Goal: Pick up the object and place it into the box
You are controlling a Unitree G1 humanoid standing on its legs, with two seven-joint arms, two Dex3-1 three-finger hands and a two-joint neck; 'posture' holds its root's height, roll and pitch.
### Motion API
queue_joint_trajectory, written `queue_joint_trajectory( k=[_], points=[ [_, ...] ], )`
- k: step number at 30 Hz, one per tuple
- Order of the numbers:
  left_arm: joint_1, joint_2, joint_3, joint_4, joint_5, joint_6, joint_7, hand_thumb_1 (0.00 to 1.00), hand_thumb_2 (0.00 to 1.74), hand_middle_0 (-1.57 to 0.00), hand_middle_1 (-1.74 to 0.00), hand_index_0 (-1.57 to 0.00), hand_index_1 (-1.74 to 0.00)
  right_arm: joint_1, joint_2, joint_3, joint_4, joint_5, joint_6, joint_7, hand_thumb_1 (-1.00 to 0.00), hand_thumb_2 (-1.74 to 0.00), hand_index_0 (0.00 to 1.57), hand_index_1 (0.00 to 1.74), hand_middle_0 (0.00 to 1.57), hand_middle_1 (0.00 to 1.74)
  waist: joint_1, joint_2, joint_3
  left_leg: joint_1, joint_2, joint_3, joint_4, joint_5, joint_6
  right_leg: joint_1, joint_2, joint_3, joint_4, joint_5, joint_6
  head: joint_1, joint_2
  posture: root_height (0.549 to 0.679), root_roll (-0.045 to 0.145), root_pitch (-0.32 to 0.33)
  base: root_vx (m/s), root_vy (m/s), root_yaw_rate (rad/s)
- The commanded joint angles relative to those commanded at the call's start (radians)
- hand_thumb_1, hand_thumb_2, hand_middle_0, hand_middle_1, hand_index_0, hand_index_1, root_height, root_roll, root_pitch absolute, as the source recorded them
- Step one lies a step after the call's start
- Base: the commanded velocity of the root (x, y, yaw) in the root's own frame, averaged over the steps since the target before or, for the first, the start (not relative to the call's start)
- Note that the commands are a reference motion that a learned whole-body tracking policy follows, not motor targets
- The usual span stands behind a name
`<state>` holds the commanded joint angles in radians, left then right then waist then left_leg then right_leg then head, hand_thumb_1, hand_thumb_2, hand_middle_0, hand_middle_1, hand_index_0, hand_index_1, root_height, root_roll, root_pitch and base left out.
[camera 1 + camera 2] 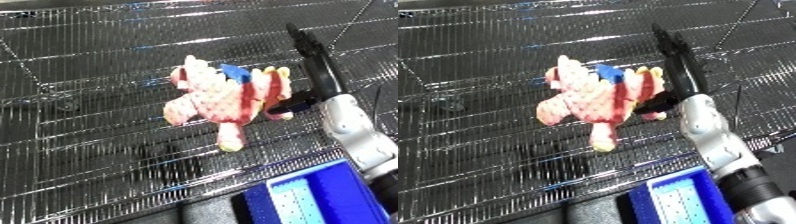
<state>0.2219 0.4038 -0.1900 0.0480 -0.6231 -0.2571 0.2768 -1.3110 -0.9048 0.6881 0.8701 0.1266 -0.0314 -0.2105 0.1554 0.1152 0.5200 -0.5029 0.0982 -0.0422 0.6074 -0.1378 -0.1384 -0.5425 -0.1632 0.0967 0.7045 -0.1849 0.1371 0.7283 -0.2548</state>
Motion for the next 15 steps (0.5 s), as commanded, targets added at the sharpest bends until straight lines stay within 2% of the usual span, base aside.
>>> queue_joint_trajectory(
  k=[8,10,15],
  points=[
    [0.016,0.009,-0.014,0.007,-0.026,-0.006,-0.005,1.00,1.74,-1.57,-1.74,-1.57,-1.74,-0.062,0.030,0.057,0.157,-0.024,0.032,0.052,0.00,0.00,0.00,0.00,0.00,0.00,0.014,0.017,0.000,-0.061,-0.001,-0.012,0.017,0.001,-0.0047,-0.052,-0.0013,-0.008,0.013,0.005,-0.0019,0.022,0.066,0.629,0.034,0.086,-0.002,-0.003,0.035],
    [0.018,0.011,-0.019,0.004,-0.030,-0.008,-0.006,1.00,1.74,-1.57,-1.74,-1.57,-1.74,-0.072,0.038,0.062,0.187,-0.023,0.038,0.061,0.00,0.00,0.00,0.00,0.00,0.00,0.017,0.021,0.000,-0.071,-0.001,-0.014,0.017,0.002,-0.0055,-0.059,-0.0016,-0.010,0.013,0.006,-0.0025,0.030,0.094,0.629,0.033,0.092,0.002,0.000,0.042],
    [0.031,0.009,-0.026,0.003,-0.041,-0.013,-0.006,1.00,1.74,-1.57,-1.74,-1.57,-1.74,-0.082,0.048,0.061,0.237,-0.008,0.048,0.077,0.00,0.00,0.00,0.00,0.00,0.00,0.026,0.031,0.000,-0.095,-0.004,-0.022,0.021,0.003,-0.0070,-0.077,-0.0028,-0.015,0.019,0.005,-0.0038,0.050,0.122,0.627,0.030,0.106,0.002,0.006,0.055]
  ],
)
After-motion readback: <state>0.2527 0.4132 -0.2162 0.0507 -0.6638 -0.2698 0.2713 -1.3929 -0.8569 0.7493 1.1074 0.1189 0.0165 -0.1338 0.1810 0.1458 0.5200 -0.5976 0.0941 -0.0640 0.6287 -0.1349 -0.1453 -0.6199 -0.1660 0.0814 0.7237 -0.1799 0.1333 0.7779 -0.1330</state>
